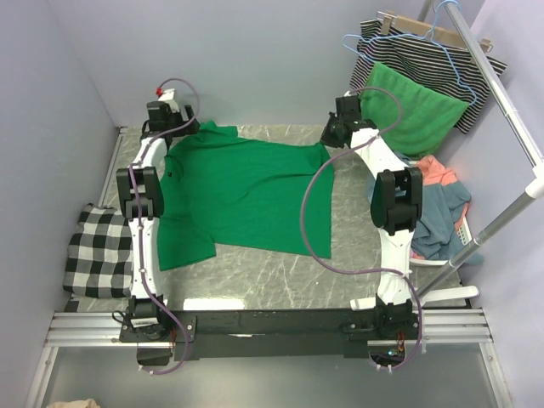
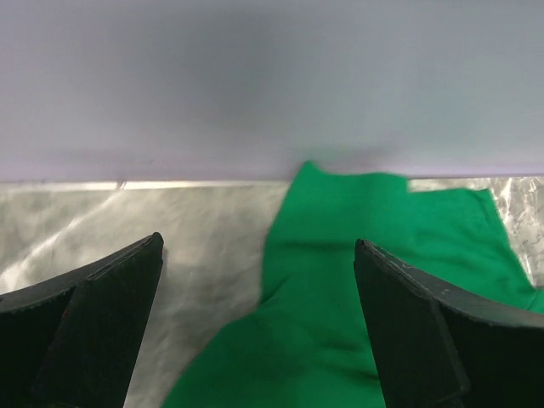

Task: Fold and stack the t-shirts
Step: Fold the flattened tshirt in 1/3 of the way

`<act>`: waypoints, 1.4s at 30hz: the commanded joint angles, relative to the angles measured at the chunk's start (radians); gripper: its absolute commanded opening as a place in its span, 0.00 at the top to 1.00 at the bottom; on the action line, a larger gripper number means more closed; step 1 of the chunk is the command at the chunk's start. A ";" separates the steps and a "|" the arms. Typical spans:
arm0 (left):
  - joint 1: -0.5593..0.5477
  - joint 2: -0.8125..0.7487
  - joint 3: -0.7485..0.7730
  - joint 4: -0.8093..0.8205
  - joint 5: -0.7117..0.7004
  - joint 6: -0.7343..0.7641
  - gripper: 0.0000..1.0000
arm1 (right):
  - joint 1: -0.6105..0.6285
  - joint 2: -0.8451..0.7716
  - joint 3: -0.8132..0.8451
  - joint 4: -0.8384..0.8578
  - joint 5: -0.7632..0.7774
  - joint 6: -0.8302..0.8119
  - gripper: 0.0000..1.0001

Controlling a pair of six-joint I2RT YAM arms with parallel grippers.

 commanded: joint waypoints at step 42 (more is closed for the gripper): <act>-0.005 0.050 0.120 -0.106 0.137 -0.070 0.99 | 0.013 0.017 -0.029 -0.011 -0.046 -0.022 1.00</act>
